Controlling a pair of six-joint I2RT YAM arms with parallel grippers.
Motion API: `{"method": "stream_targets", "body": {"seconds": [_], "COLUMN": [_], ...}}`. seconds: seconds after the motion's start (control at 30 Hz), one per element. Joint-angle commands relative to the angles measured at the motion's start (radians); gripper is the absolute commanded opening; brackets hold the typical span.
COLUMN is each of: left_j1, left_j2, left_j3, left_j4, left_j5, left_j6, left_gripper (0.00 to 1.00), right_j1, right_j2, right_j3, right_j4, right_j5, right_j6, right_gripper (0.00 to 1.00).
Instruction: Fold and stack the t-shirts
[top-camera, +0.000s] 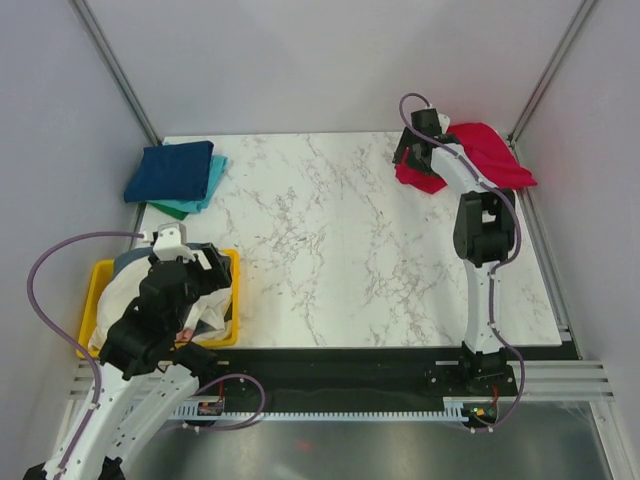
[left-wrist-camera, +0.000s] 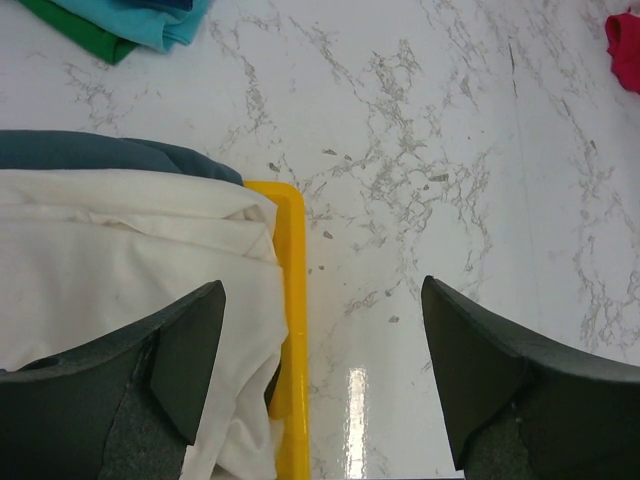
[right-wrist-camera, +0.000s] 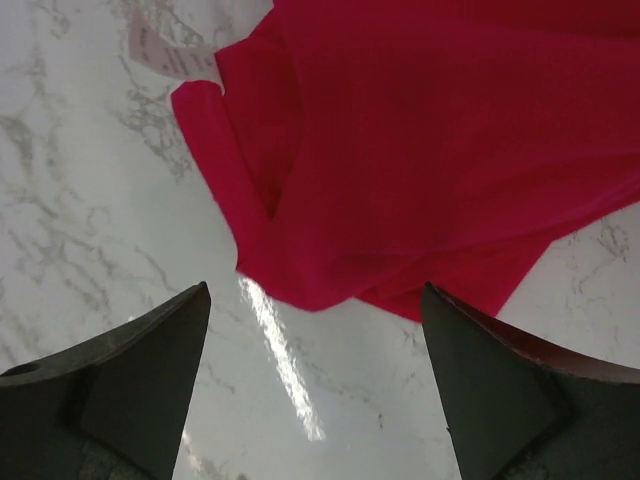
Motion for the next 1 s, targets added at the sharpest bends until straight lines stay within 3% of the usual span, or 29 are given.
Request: {"method": "stream_targets", "body": {"seconds": [0.0,0.07,0.13,0.17,0.2,0.23,0.33,0.5,0.6,0.7,0.87,0.93,0.97], "left_j1": [0.041,0.057,0.074,0.077,0.078,0.084,0.09,0.109,0.115,0.118,0.12,0.121,0.121], "left_j2": [0.018,0.023,0.024,0.027,0.03,0.03,0.029,0.026,0.027,0.024,0.02,0.018,0.014], "left_j3": [0.002,-0.001,-0.005,-0.005,-0.005,-0.006,-0.008,-0.006,-0.006,-0.008,-0.008,-0.006,-0.008], "left_j4": [0.026,0.032,0.038,0.041,0.043,0.044,0.046,0.052,0.053,0.056,0.058,0.058,0.059], "left_j5": [0.023,0.04,0.057,0.062,0.065,0.071,0.08,0.098,0.111,0.117,0.123,0.125,0.125], "left_j6": [0.04,0.044,0.048,0.05,0.051,0.053,0.056,0.06,0.062,0.064,0.065,0.065,0.065], "left_gripper": [0.87,0.87,0.87,0.87,0.87,0.87,0.87,0.86,0.86,0.86,0.86,0.86,0.86], "right_j1": [0.006,-0.002,-0.004,-0.004,-0.004,0.001,0.024,0.088,0.115,0.112,-0.038,-0.168,-0.225], "right_j2": [0.132,0.209,0.241,0.243,0.238,0.218,0.137,-0.061,-0.208,-0.324,-0.518,-0.564,-0.578], "right_j3": [0.206,0.274,0.281,0.277,0.266,0.236,0.212,0.263,0.393,0.375,0.158,-0.061,-0.155], "right_j4": [-0.126,-0.131,-0.119,-0.102,-0.09,-0.067,-0.071,-0.134,-0.172,-0.094,-0.016,-0.001,0.057], "right_j5": [0.06,0.058,0.041,0.031,0.015,0.008,0.008,-0.02,-0.167,-0.274,-0.27,-0.353,-0.397], "right_j6": [-0.065,-0.059,-0.056,-0.053,-0.05,-0.049,-0.061,-0.09,-0.067,-0.05,0.043,0.1,0.134], "right_gripper": [0.94,0.91,0.79,0.57,0.45,0.22,0.02,0.0,0.0,0.0,0.0,0.0,0.07]}}
